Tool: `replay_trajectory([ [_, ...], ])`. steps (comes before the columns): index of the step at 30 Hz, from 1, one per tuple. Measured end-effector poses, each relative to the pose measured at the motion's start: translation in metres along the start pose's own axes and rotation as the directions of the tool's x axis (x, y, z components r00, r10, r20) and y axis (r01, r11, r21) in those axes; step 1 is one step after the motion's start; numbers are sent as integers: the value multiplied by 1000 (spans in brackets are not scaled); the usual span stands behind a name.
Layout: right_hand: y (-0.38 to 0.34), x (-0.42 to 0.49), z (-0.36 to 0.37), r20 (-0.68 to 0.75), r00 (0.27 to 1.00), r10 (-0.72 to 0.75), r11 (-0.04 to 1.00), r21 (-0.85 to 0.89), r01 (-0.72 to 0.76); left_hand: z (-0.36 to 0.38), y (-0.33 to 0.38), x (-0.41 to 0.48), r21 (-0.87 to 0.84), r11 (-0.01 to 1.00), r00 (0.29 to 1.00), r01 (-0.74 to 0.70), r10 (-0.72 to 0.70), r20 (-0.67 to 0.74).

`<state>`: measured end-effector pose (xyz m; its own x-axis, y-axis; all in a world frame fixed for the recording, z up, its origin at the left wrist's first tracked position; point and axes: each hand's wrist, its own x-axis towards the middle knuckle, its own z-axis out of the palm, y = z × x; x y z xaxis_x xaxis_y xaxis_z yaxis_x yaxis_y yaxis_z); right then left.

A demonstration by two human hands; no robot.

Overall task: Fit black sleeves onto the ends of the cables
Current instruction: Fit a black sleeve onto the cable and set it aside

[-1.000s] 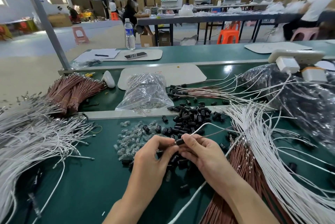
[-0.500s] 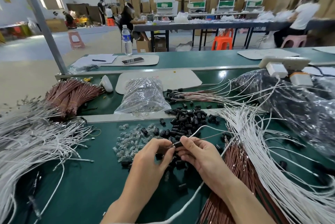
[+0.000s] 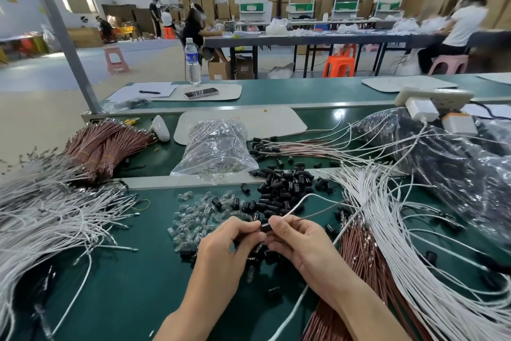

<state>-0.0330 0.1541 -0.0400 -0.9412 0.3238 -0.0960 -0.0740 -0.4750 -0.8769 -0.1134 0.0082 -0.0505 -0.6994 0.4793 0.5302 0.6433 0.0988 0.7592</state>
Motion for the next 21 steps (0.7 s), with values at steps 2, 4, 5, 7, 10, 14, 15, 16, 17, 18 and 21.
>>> replay_trajectory([
  [2, -1, 0, 1, -25, 1000, -10, 1000, -10, 10, 0, -1, 2, 2, 1000, 1000, -6, 6, 2],
  [4, -1, 2, 3, -71, 997, -28, 999, -42, 25, 2, -5, 4, 29, 1000, 1000, 4, -4, 7],
  [5, -2, 2, 4, -98, 994, -42, 998, -54, 37, 2, -6, 4, 47, 999, 1000, 7, -7, 7],
  [7, -4, 1, 4, -157, 984, -81, 994, -84, 69, 3, -6, 4, 79, 997, 1000, 4, -5, 10],
  [10, -5, -1, 7, -202, 971, -127, 987, -118, 104, 3, -4, 3, 117, 993, 999, 25, -27, 21],
  [14, -4, -3, 9, -193, 972, -136, 979, -175, 102, 2, -4, 3, 328, 943, 992, 51, -87, 95],
  [15, -4, -3, 9, -176, 976, -130, 980, -175, 99, 2, -3, 4, 376, 926, 992, 43, -85, 97],
  [16, -4, -3, 9, -160, 979, -123, 981, -169, 96, 2, -2, 4, 403, 914, 992, 42, -85, 91],
  [17, -4, -3, 9, -148, 982, -116, 983, -159, 92, 2, 0, 4, 415, 909, 993, 46, -87, 79],
  [18, -3, -3, 8, -135, 985, -109, 985, -149, 89, 2, 1, 4, 426, 903, 994, 55, -91, 64],
  [21, -1, 0, 7, -90, 992, -88, 989, -128, 76, 2, 4, 5, 447, 890, 995, 88, -103, 9],
])
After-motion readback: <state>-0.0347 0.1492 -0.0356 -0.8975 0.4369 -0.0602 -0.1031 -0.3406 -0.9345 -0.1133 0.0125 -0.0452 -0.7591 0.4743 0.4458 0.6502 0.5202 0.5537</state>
